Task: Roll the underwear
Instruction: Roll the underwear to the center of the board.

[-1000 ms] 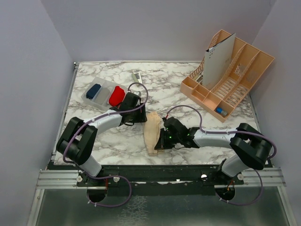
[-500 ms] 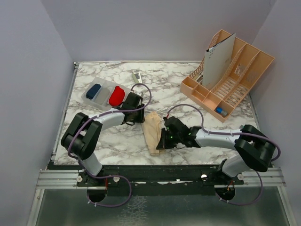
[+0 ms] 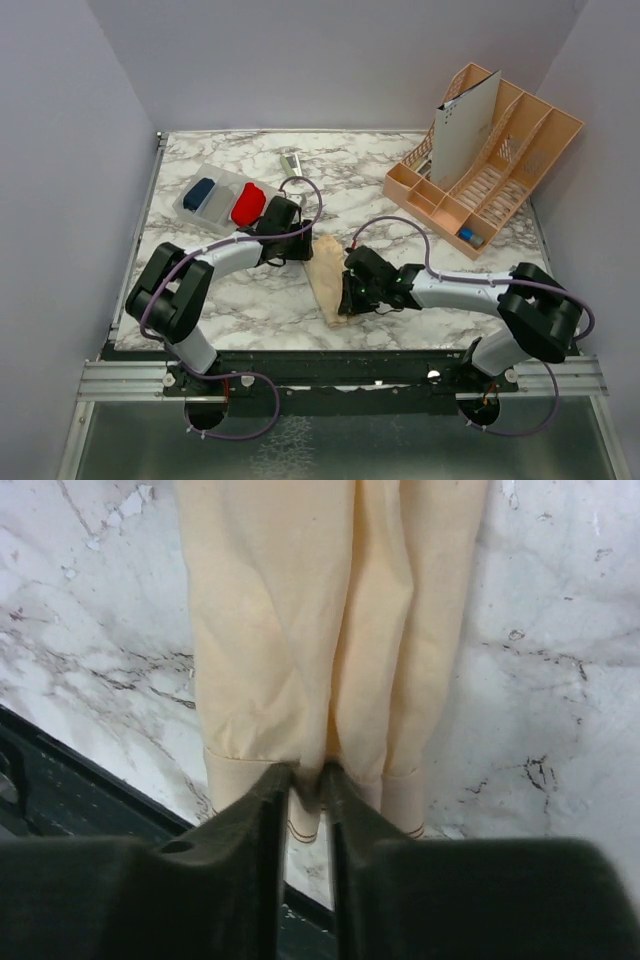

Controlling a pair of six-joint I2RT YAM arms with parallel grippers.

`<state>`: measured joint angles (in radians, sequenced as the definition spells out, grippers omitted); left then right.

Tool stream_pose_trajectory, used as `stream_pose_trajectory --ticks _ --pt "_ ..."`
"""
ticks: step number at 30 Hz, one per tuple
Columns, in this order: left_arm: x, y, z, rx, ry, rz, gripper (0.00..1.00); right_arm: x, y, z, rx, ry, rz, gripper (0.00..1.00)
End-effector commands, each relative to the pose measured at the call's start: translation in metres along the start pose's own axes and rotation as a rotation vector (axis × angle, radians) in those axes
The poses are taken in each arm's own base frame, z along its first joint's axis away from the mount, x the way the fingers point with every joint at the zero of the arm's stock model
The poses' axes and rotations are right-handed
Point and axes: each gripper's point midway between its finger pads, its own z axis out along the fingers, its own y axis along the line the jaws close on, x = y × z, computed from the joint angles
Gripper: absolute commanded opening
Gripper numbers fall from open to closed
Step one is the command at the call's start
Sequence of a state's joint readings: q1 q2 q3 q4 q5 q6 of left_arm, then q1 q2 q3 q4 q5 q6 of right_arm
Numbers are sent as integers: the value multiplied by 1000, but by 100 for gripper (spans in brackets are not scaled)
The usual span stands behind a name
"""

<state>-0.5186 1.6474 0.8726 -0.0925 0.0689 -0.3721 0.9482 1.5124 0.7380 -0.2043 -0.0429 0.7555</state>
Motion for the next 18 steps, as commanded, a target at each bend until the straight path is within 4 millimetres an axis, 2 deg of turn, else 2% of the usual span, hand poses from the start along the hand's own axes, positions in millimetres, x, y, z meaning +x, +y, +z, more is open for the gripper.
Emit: stream_pose_trajectory --ticks 1,3,5,7,9,13,18 --pt "-20 -17 -27 71 -69 -19 65 -9 -3 -10 24 -43 -63 31" --pt "-25 -22 -39 92 -93 -32 68 -20 7 -20 -12 -85 -64 41" --pt "-25 -27 -49 118 -103 -48 71 -26 14 -31 -33 -112 -62 45" --pt "-20 -30 -58 138 -100 -62 74 -30 9 -39 -13 -143 -55 54" --pt "-5 -31 -61 161 -67 -77 75 -30 1 -44 16 -159 -51 66" --pt "23 -37 -66 222 -7 -119 76 -22 -15 -42 48 -149 -34 77" --pt "46 -47 -74 316 26 -152 76 -8 -10 -27 -54 -77 -7 82"
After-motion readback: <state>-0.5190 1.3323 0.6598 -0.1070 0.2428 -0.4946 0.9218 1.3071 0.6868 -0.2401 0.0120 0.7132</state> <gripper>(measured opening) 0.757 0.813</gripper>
